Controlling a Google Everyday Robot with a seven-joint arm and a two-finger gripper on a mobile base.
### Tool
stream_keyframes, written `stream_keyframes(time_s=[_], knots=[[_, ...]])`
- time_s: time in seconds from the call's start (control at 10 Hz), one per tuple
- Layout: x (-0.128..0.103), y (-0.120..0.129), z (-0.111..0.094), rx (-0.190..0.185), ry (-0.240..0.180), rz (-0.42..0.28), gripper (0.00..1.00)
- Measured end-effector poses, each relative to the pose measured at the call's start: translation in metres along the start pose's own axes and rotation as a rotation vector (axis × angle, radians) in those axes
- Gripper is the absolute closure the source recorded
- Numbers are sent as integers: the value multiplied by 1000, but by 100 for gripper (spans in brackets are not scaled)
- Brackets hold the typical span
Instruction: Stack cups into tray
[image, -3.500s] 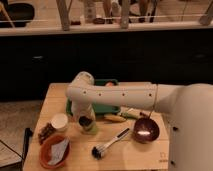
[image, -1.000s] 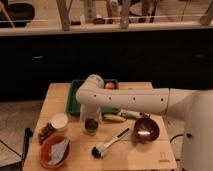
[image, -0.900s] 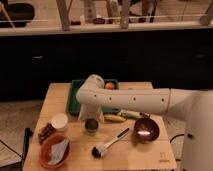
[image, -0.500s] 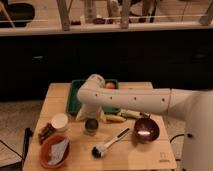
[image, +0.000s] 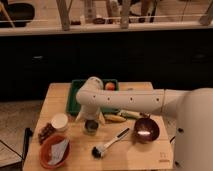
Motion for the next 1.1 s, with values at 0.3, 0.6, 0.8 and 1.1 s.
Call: stream_keyframes(time_s=[0.3, 0.6, 0.8, 1.1], knots=[[-4, 2, 11, 1, -15, 12, 20], [-8, 5, 20, 4, -30, 18, 26], [-10, 7, 24, 1, -41, 21, 43], [-14, 15, 28, -3, -52, 30, 74]])
